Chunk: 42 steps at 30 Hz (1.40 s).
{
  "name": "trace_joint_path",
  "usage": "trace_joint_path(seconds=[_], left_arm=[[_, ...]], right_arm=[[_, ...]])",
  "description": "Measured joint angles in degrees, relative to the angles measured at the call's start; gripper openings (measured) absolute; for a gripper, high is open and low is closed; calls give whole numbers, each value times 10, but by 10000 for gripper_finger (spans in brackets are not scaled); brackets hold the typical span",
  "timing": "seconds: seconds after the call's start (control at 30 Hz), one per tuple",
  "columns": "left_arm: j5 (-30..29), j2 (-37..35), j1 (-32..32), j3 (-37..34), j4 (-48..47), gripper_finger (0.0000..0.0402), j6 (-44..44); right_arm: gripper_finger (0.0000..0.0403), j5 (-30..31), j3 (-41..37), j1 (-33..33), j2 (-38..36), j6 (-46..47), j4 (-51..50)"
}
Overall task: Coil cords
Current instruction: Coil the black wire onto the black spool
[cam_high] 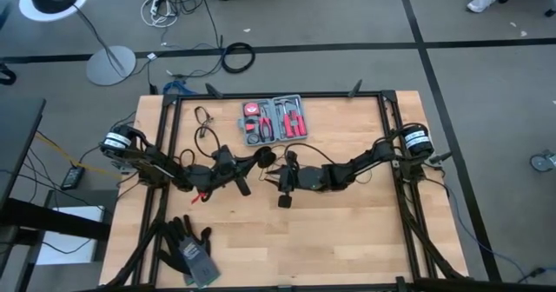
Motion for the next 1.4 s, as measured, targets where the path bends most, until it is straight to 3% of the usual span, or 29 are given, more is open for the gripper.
trace_joint_path(seconds=[0.13,0.33,0.73,1.03,1.4], left_arm=[[3,0,0,7,0,0,2],[4,0,0,8,1,0,2],[4,0,0,8,-32,0,-22],[-3,0,1,35,-78,0,-15],[7,-1,0,37,-129,0,-33]], right_arm=[[77,-2,0,-2,0,0,-1],[9,-2,0,-2,0,18,-3],[3,-51,34,-19,0,26,3],[1,-56,103,-37,0,126,-169],[0,-46,102,-24,1,111,-140]])
